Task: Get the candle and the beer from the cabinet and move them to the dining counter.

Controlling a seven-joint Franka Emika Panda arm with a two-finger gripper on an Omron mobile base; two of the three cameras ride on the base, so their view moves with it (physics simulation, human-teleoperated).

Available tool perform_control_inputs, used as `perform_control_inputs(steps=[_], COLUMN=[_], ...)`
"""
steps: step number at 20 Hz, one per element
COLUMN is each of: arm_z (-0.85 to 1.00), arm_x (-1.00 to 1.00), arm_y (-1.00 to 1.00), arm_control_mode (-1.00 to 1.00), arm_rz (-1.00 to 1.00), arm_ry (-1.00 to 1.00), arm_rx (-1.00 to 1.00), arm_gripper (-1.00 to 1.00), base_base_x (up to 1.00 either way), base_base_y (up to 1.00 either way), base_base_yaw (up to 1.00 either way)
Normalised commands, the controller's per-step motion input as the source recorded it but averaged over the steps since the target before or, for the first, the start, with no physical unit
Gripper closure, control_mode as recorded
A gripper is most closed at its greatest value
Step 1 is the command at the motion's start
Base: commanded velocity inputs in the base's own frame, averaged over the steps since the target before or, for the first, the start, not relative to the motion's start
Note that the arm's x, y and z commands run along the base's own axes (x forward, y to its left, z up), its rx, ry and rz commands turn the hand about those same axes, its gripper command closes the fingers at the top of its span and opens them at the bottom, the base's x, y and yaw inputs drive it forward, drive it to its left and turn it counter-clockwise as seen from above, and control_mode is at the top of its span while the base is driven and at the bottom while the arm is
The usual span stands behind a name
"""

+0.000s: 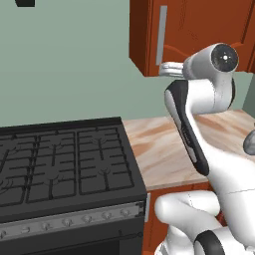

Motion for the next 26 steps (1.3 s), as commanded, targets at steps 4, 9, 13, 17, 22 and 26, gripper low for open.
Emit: perform_control_inputs(steps=[4, 9, 13, 17, 22, 26], arm_z=[0.23, 0.14, 0.03, 0.0, 0.0, 0.0], arm_x=[0.17, 0.08, 0.35, 0.48, 0.46, 0.42], arm_y=[0.0, 0.0, 0.0, 0.0, 0.0, 0.0], arm_control_mode=[-1.0, -1.0, -1.0, -1.0, -1.0, -1.0], arm_rz=[0.0, 0.01, 0.04, 0.11, 0.17, 0.12], arm_ry=[0.13, 0.01, 0.0, 0.0, 0.0, 0.0], arm_rx=[0.0, -0.03, 0.0, 0.0, 0.0, 0.0], arm_gripper=[-1.0, -1.0, -1.0, -1.0, -1.0, -1.0], base_base_x=[0.0, 0.0, 0.0, 0.0, 0.0, 0.0], base_base_y=[0.0, 0.0, 0.0, 0.0, 0.0, 0.0], base_base_yaw=[0.0, 0.0, 0.0, 0.0, 0.0, 0.0])
